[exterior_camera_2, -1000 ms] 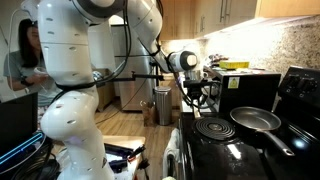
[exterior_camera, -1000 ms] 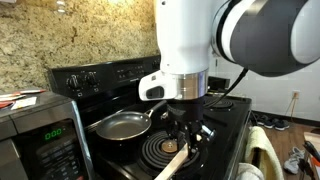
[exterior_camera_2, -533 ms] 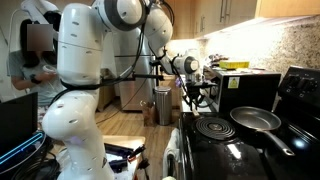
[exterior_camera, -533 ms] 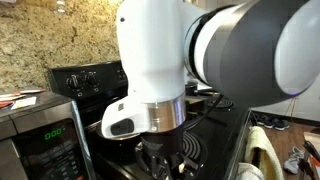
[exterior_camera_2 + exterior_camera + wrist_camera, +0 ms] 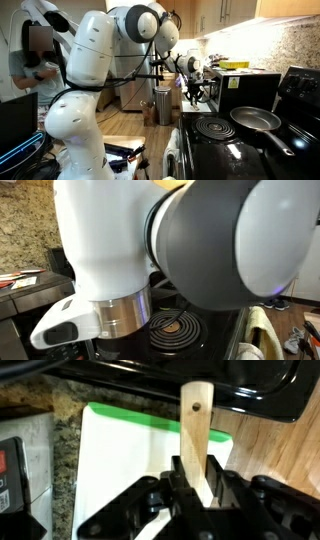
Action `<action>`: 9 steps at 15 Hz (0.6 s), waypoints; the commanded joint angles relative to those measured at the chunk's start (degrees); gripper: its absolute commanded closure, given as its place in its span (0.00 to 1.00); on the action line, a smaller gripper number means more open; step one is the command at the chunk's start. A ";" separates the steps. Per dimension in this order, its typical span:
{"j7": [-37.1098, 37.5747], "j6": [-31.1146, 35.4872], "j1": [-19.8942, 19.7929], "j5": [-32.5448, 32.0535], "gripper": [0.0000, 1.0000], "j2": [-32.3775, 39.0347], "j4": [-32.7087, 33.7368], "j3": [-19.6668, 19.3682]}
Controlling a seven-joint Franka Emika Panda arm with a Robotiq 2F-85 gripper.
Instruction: Move the pan to the top left plate of the stove then move the cooking stick on the right counter
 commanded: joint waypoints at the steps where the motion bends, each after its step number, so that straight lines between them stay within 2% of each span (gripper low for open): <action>1: -2.13 -3.90 1.28 -0.33 0.93 2.60 5.23 0.47; 9: -0.93 -4.45 2.55 1.31 0.93 8.10 8.80 0.33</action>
